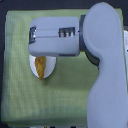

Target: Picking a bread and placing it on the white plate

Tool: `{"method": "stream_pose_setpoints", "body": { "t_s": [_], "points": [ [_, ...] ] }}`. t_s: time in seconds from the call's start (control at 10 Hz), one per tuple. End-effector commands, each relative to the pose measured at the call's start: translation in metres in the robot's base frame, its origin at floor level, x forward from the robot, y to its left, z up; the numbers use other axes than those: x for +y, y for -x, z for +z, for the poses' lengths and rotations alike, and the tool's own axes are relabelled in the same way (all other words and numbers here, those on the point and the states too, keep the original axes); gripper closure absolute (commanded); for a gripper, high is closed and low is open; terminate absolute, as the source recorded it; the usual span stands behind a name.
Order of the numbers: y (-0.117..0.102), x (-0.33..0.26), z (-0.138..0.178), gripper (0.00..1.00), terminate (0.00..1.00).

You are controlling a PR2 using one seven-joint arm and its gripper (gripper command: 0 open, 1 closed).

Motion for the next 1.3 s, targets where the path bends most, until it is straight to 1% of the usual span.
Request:
{"method": "stream_pose_setpoints", "body": {
  "t_s": [0.0, 0.4, 0.9, 1.0, 1.2],
  "points": [
    [-0.008, -0.004, 0.0, 0.0, 0.0],
    [-0.012, -0.003, 0.001, 0.0, 0.0],
    [-0.011, -0.003, 0.001, 0.0, 0.0],
    [-0.012, -0.004, 0.002, 0.0, 0.0],
    [-0.017, -0.009, 0.018, 0.0, 0.0]
  ]
}}
